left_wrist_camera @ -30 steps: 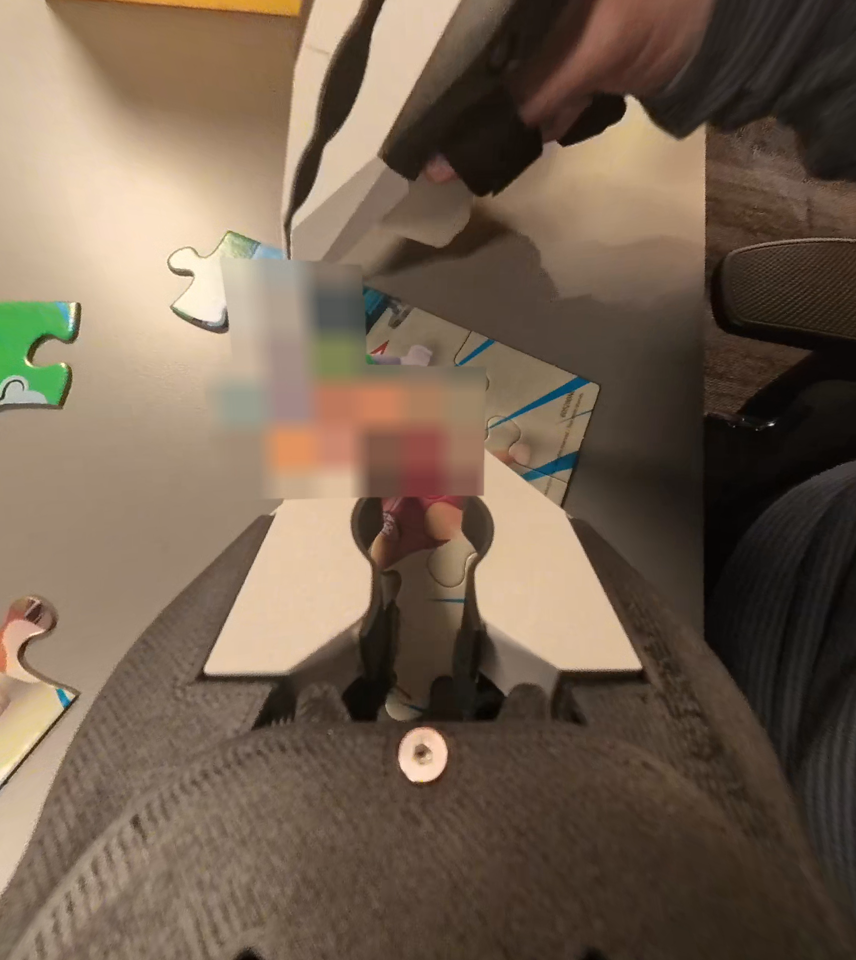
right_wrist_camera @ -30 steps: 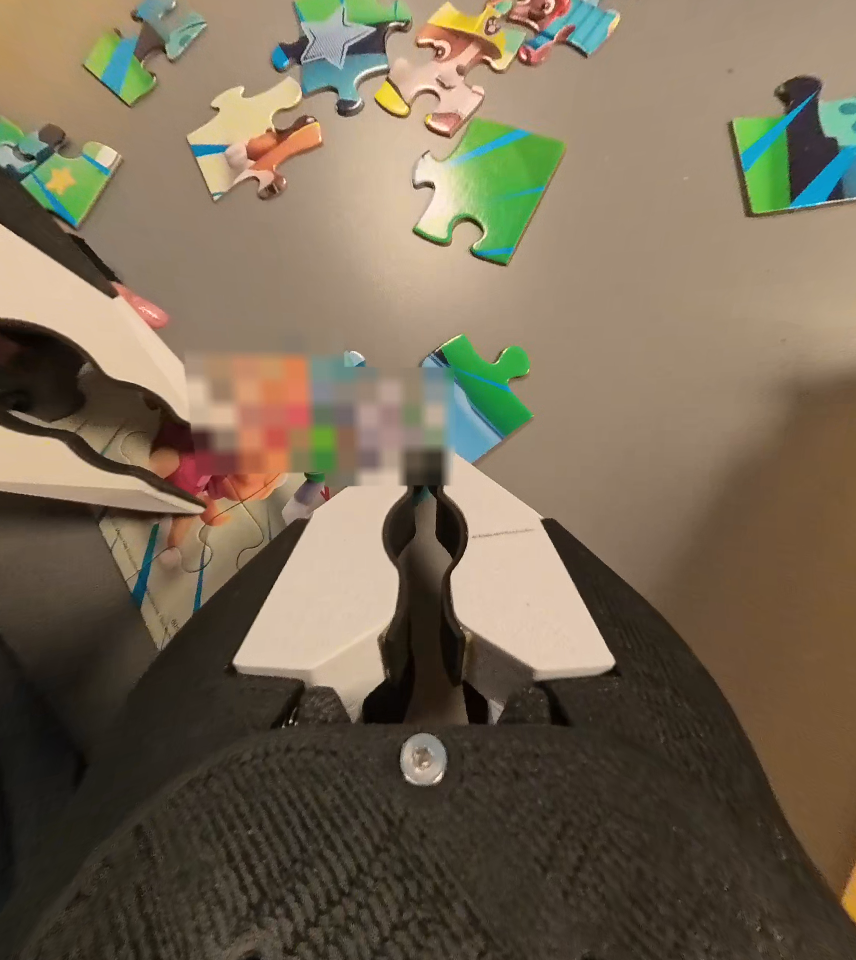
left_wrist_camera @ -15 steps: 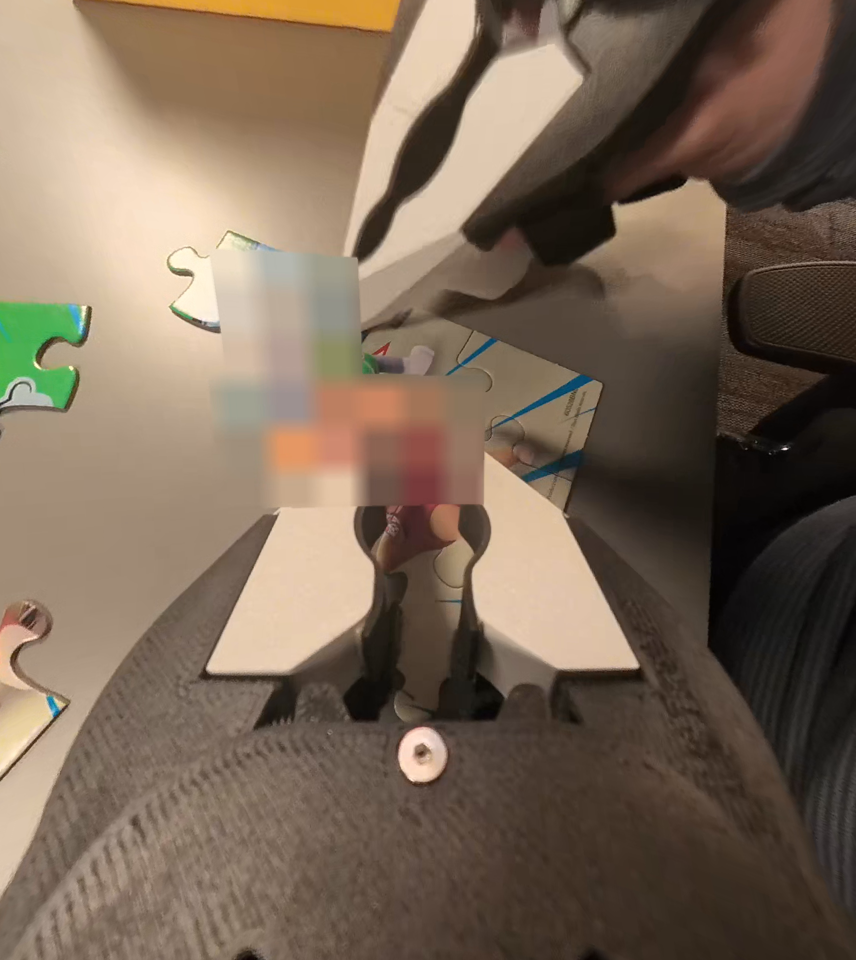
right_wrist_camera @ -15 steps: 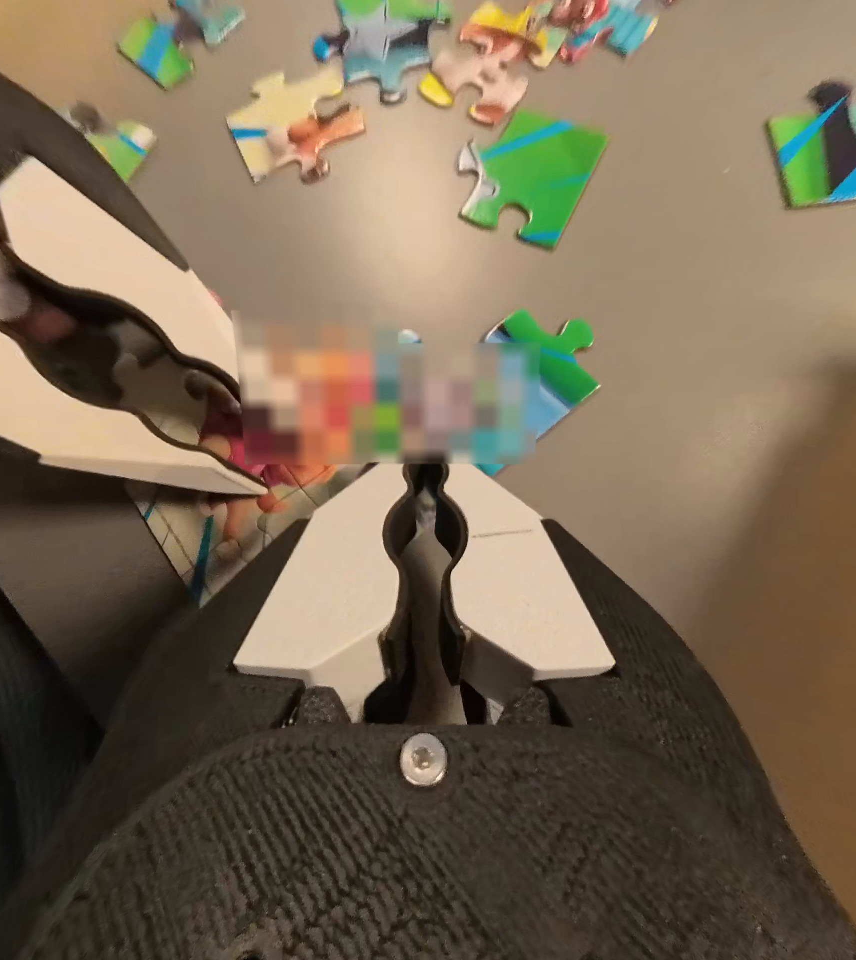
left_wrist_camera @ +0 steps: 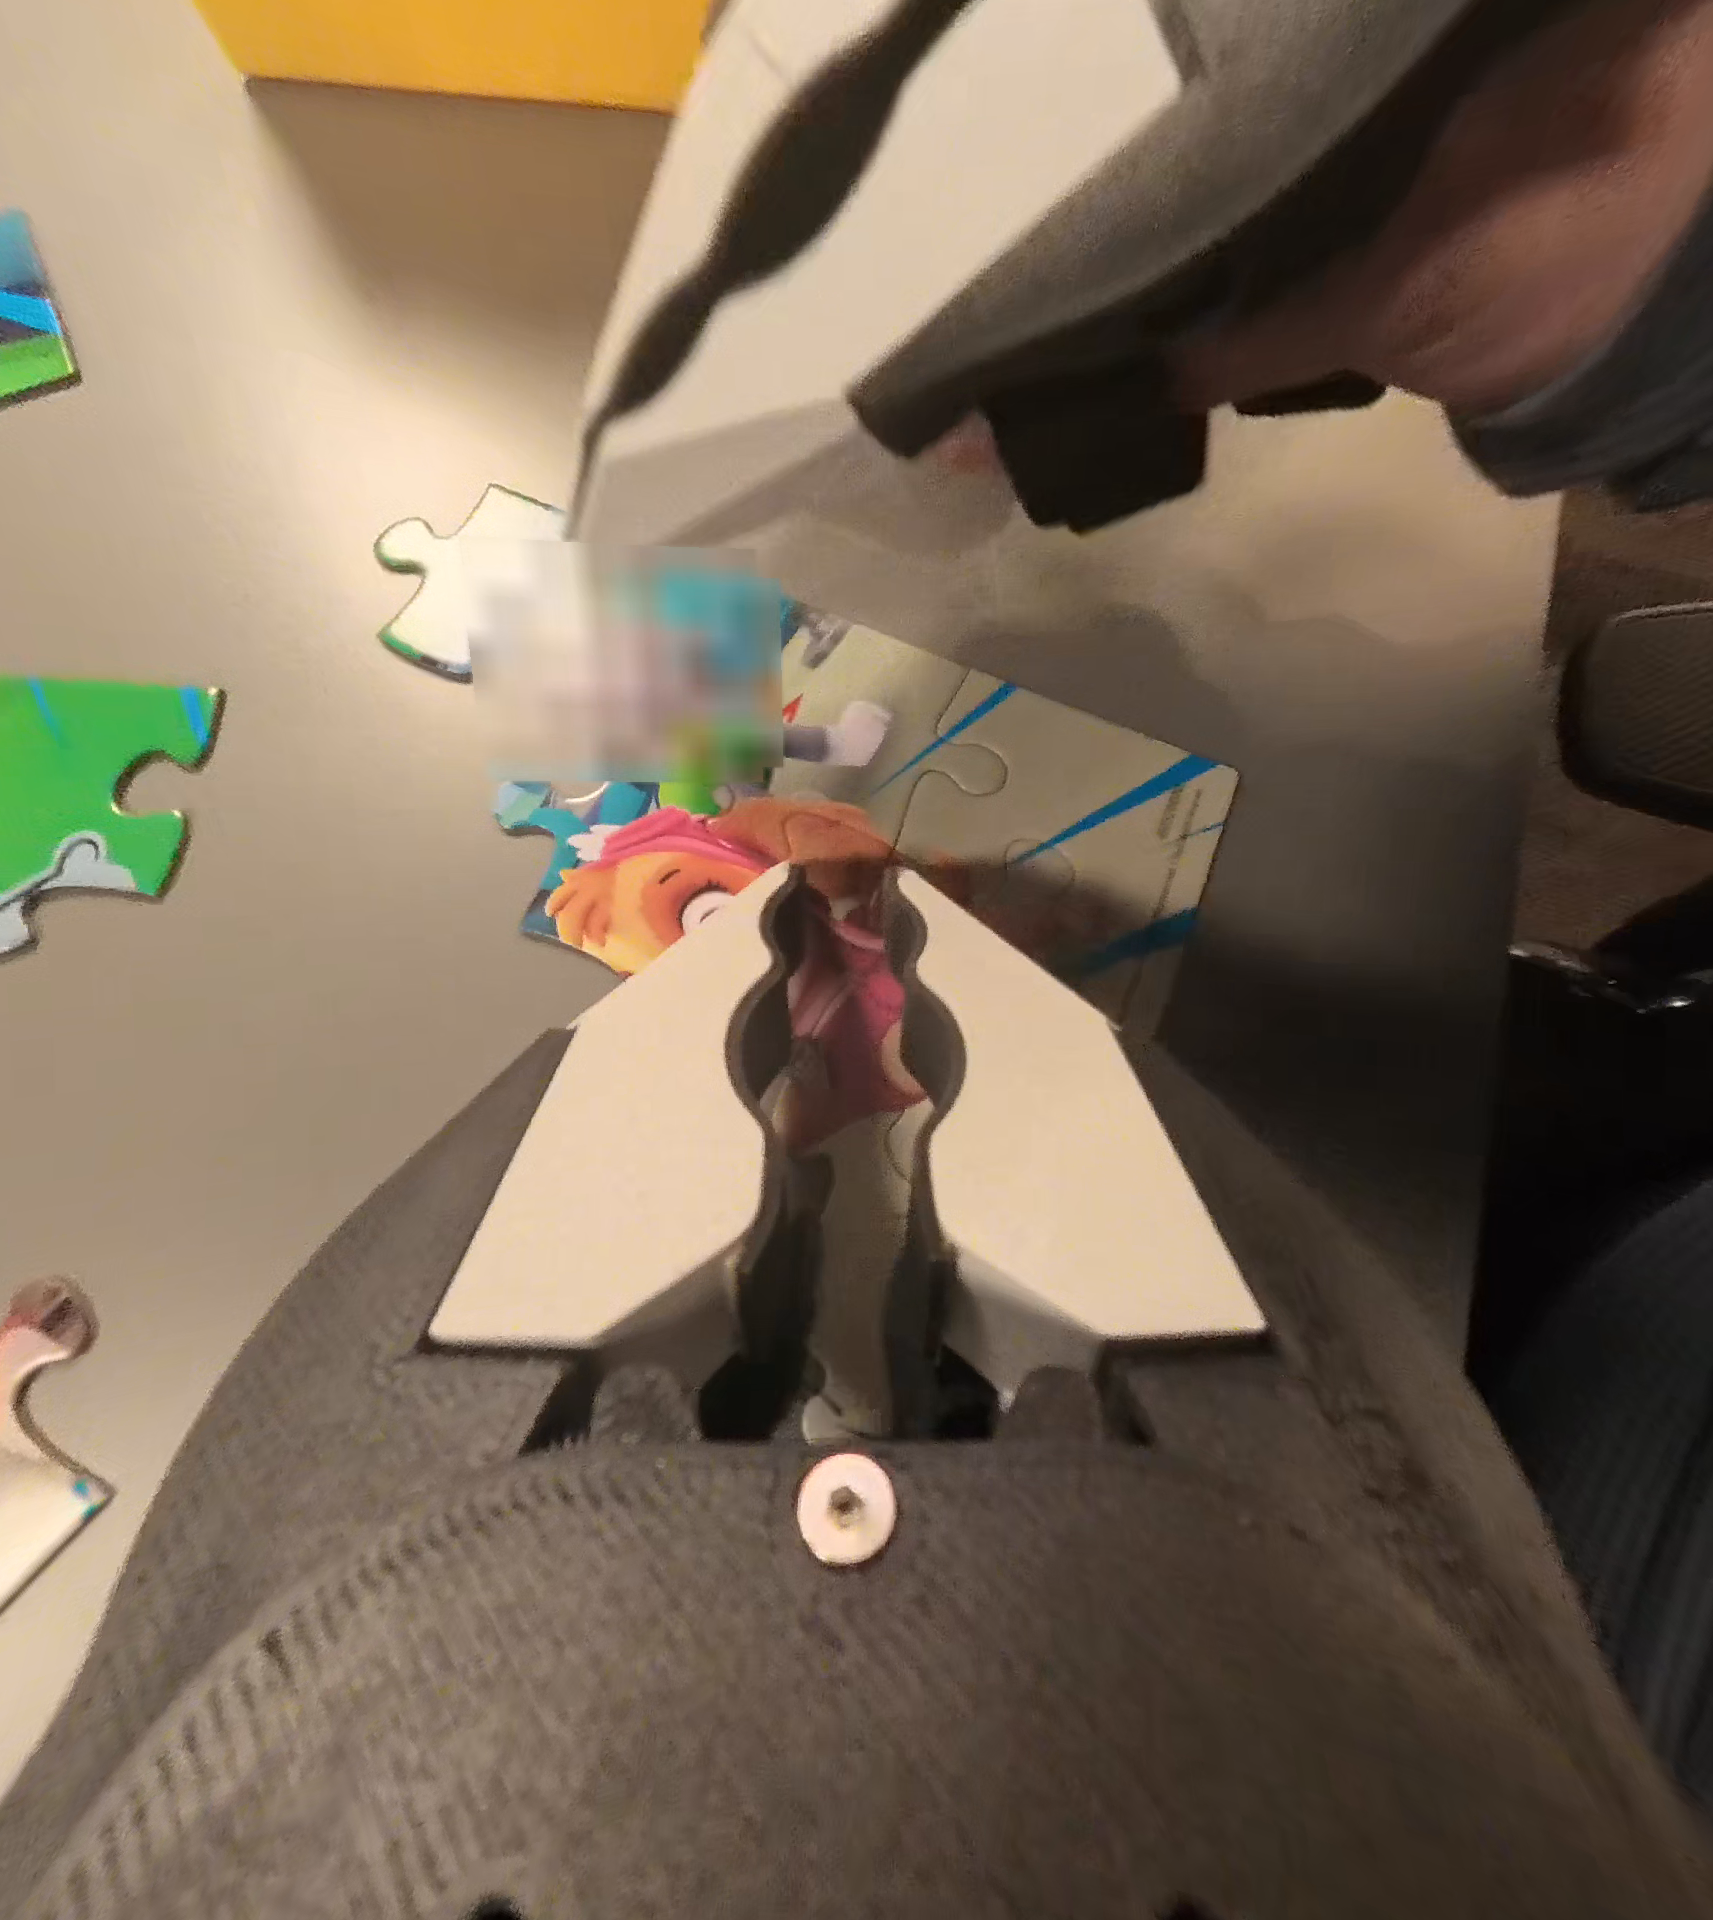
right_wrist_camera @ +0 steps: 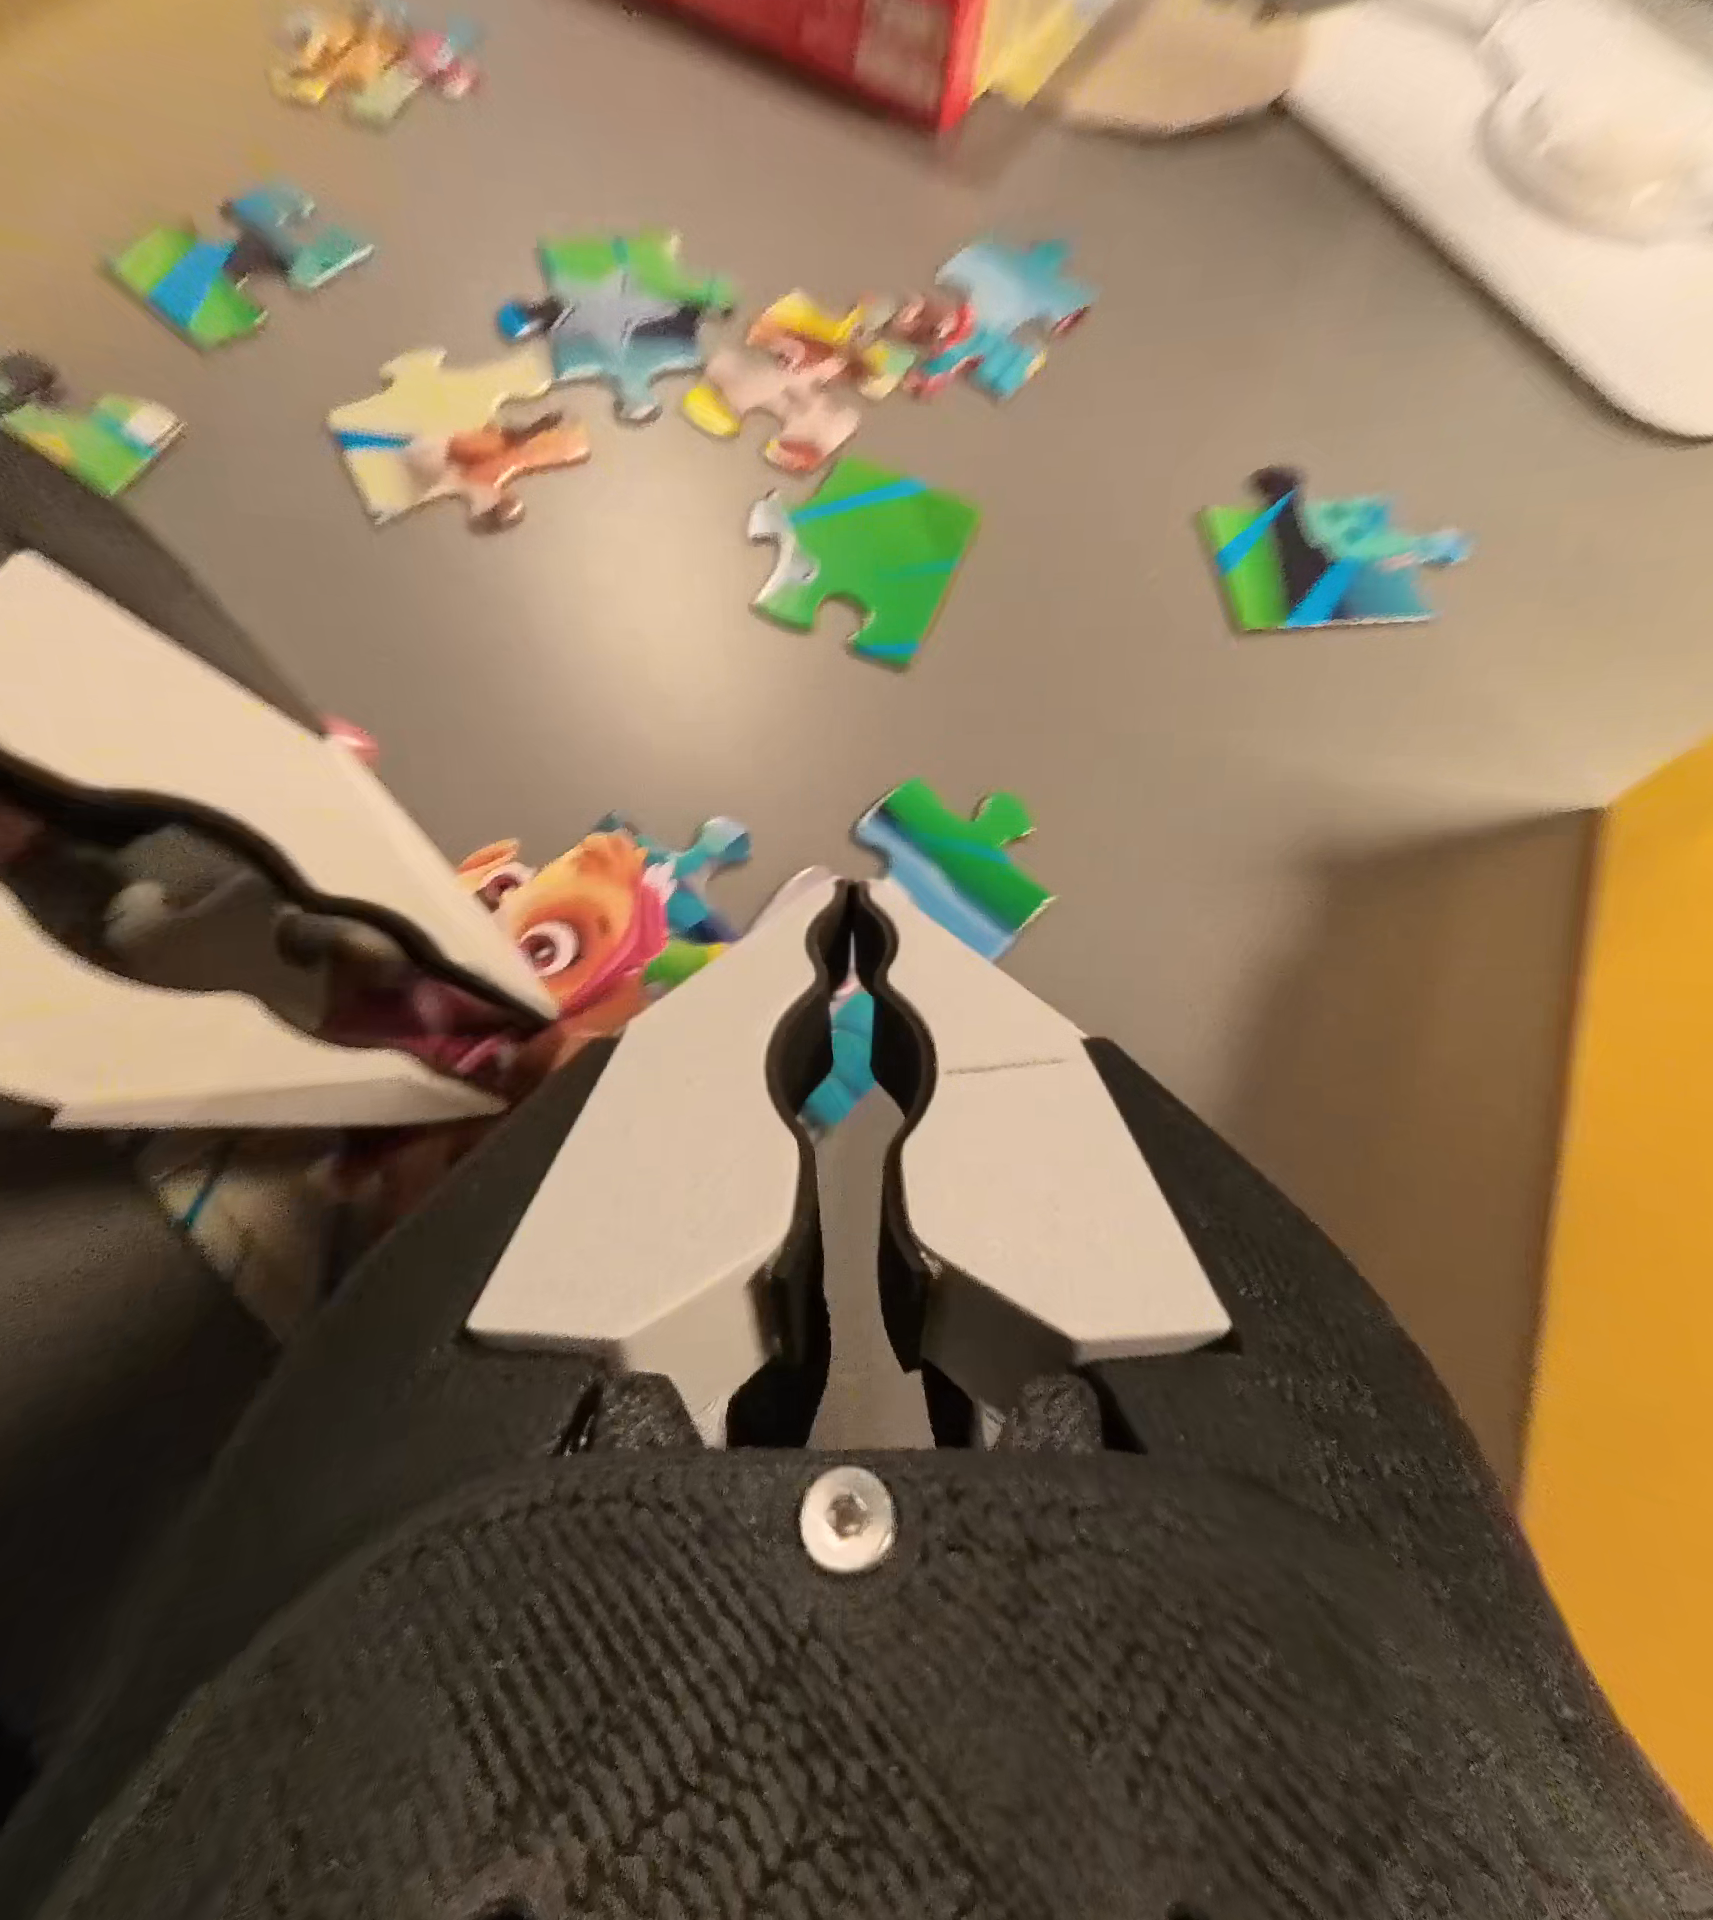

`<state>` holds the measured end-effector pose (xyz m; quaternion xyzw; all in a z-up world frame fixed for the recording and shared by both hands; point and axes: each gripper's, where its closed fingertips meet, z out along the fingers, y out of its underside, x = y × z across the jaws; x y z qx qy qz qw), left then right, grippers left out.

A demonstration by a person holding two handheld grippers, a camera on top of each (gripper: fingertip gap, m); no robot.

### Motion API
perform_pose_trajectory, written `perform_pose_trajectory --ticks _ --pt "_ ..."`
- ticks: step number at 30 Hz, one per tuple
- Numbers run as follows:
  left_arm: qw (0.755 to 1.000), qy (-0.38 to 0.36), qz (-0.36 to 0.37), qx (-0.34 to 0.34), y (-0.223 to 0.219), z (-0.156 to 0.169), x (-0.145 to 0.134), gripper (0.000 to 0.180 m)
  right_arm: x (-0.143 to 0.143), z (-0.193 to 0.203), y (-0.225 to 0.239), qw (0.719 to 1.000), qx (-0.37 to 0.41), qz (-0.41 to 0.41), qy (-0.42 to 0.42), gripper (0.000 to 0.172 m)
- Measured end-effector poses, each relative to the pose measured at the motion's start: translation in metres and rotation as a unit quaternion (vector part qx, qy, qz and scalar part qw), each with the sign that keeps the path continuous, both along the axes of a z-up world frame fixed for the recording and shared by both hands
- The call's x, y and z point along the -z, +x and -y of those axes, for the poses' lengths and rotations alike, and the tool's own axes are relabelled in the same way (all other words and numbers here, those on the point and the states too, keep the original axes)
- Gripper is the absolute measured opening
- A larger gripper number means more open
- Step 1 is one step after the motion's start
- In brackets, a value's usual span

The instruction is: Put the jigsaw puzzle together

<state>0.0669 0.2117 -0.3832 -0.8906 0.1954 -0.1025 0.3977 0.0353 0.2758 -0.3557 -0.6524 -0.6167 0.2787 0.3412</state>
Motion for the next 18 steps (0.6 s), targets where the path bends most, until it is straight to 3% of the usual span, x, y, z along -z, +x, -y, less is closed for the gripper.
perform_pose_trajectory --ticks 3,7,9,11,15,18 --pt "0.999 -0.015 -0.021 -0.019 -0.013 0.005 -0.005 0.035 -0.002 -0.019 0.004 0.999 0.041 -0.007 0.014 0.0" --pt "0.992 -0.045 0.098 -0.057 -0.033 0.031 -0.018 0.039 0.014 -0.031 0.023 0.996 0.078 0.034 0.004 0.0" --pt "0.987 -0.056 0.136 -0.059 -0.037 0.043 -0.02 0.019 0.02 -0.031 0.027 0.996 0.077 0.045 -0.013 0.0" --pt "0.99 -0.035 0.125 -0.062 -0.04 0.049 -0.023 0.002 0.024 -0.031 0.026 0.996 0.072 0.046 -0.023 0.0" --pt "0.996 -0.054 0.045 -0.054 -0.038 0.058 -0.007 0.0 0.028 -0.031 0.02 0.997 0.061 0.051 -0.019 0.0" --pt "0.996 -0.063 0.039 -0.052 -0.034 0.059 0.0 0.0 0.028 -0.03 0.016 0.997 0.05 0.051 -0.021 0.0"
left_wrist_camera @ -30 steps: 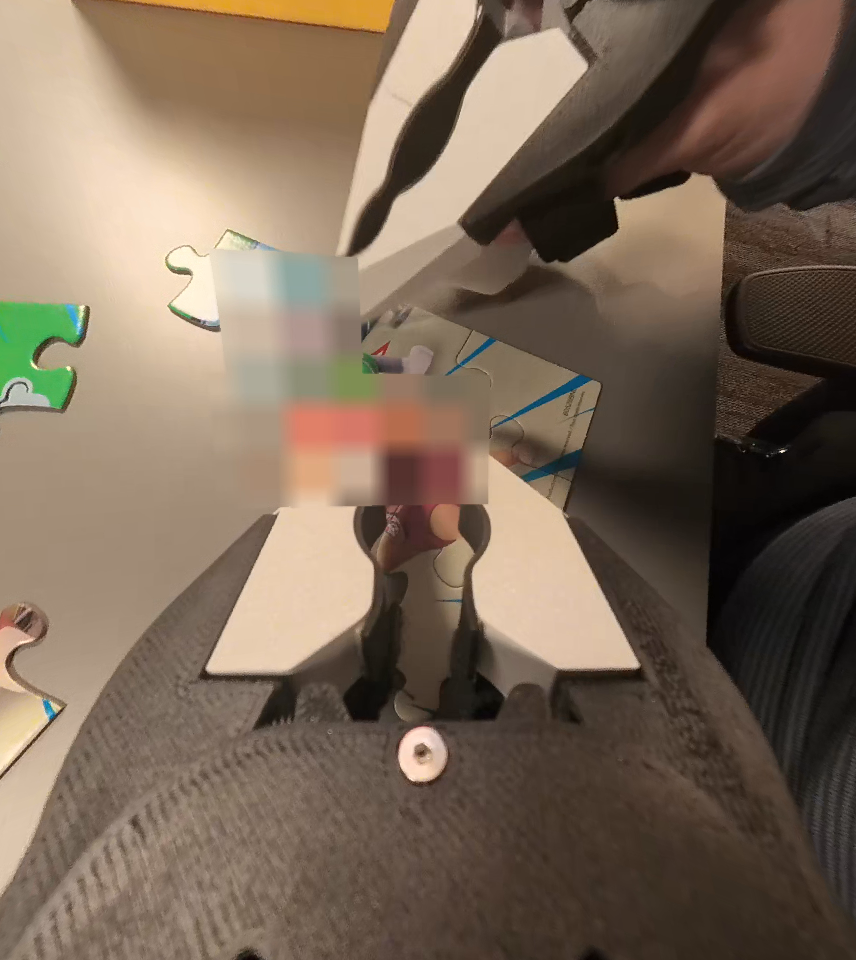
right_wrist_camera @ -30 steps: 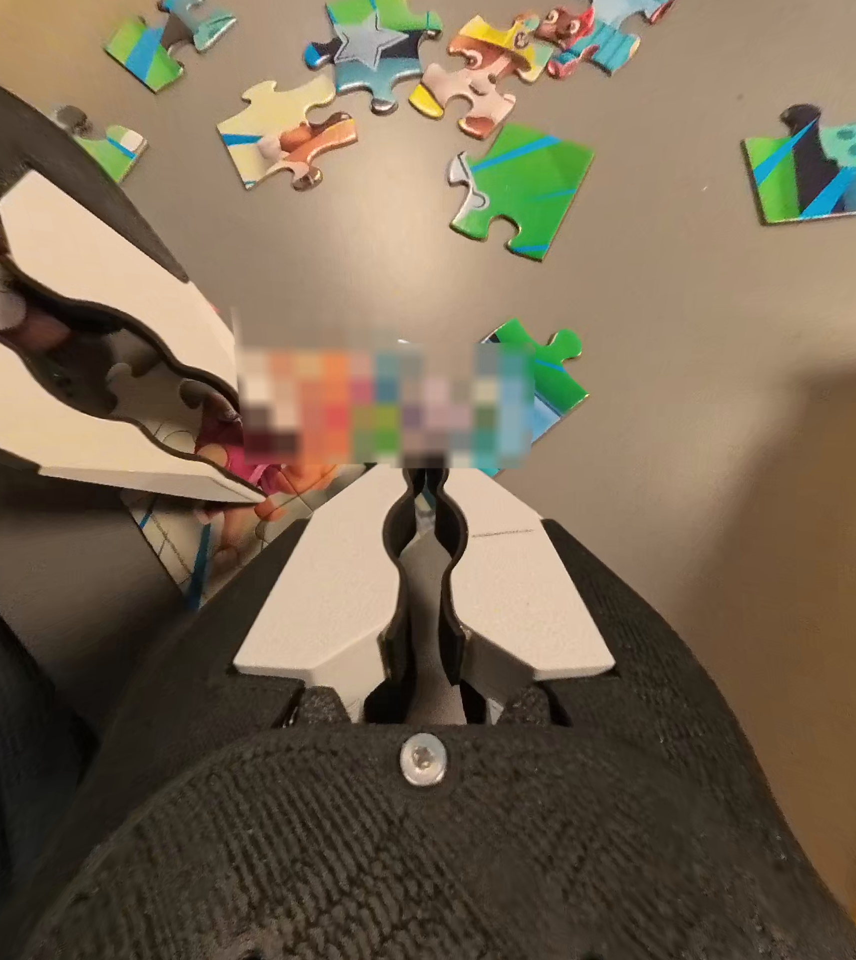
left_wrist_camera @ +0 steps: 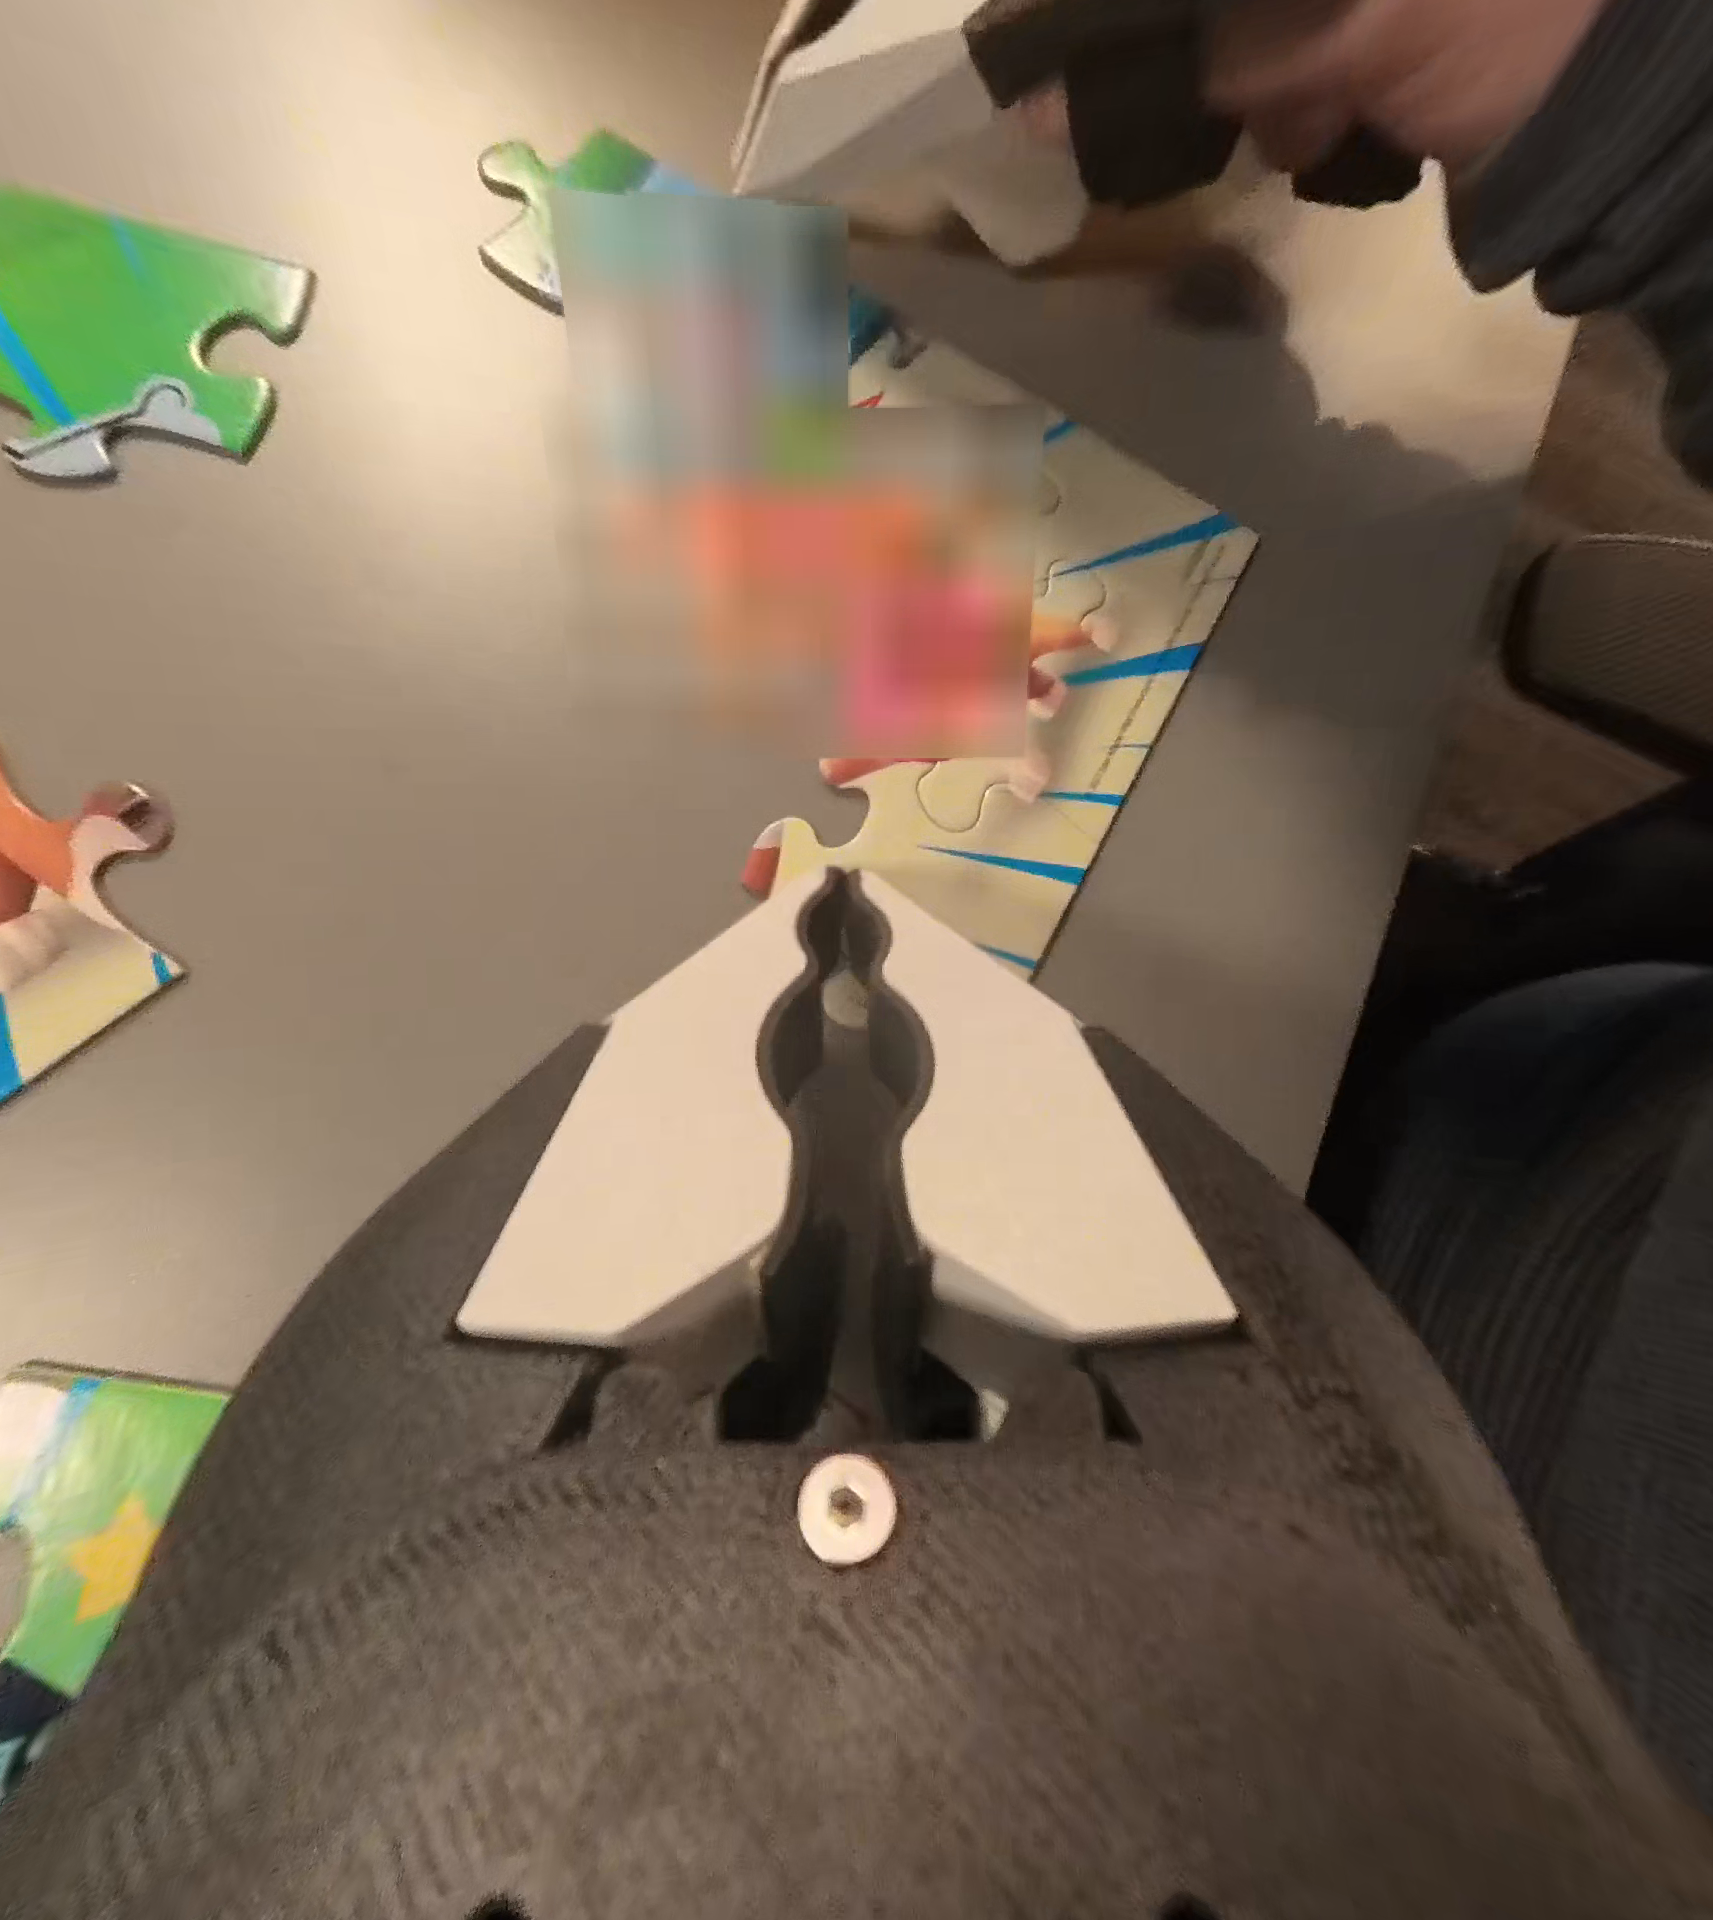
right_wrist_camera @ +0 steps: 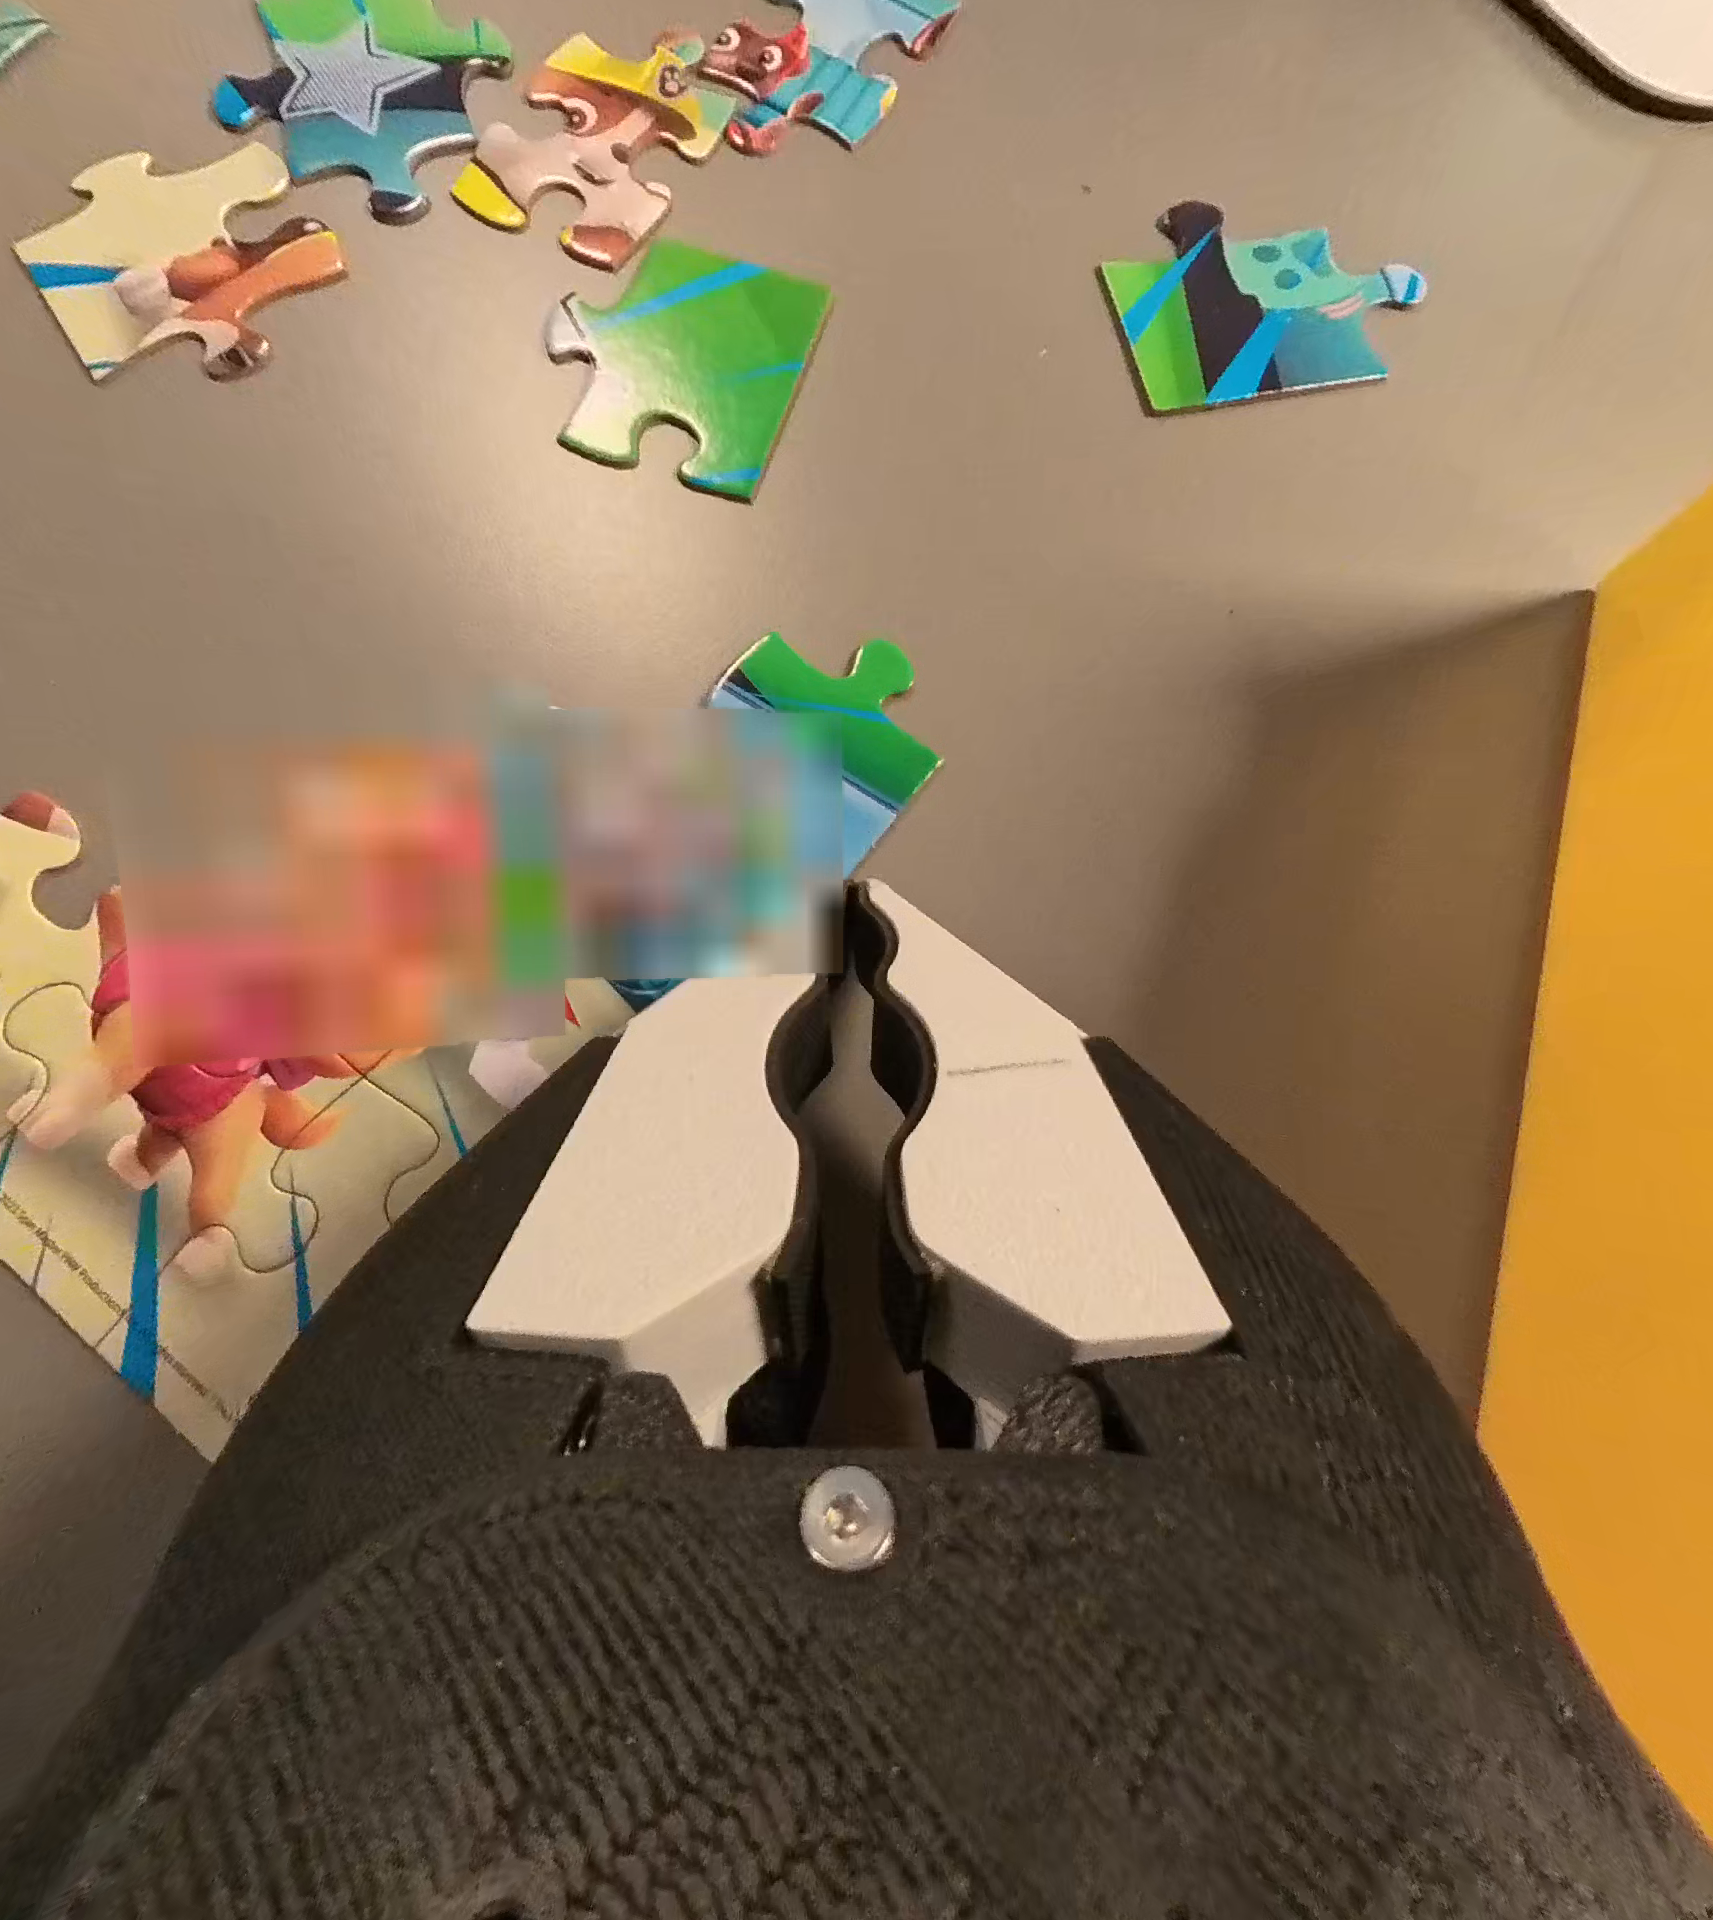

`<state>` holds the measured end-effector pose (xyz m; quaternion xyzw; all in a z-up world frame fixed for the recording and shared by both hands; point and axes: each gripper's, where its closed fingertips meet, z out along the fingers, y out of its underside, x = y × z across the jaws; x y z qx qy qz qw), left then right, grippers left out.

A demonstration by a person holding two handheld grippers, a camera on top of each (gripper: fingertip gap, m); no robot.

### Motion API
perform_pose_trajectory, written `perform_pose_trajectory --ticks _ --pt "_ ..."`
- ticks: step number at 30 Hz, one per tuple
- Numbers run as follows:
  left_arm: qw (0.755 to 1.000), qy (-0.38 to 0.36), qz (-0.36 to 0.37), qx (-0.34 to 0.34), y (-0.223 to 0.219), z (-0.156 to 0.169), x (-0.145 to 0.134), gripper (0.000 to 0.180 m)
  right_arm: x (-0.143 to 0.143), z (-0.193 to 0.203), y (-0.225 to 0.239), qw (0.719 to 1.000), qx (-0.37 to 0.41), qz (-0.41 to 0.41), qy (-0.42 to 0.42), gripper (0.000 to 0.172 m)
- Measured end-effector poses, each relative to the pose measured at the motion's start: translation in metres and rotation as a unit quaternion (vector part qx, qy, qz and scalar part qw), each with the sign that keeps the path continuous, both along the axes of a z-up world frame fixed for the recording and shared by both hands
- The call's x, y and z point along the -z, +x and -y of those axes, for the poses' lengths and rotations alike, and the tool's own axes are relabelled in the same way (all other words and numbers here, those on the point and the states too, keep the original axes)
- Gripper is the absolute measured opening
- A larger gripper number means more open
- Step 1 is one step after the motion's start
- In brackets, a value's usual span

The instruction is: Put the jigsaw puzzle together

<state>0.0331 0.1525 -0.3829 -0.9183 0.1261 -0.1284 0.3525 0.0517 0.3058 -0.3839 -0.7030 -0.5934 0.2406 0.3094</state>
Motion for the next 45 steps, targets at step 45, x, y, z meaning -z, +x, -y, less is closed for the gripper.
perform_pose_trajectory --ticks 45 --pt "0.95 0.243 -0.032 -0.194 -0.179 0.007 -0.07 0.063 -0.11 -0.057 -0.118 0.905 -0.088 -0.392 0.136 0.0"
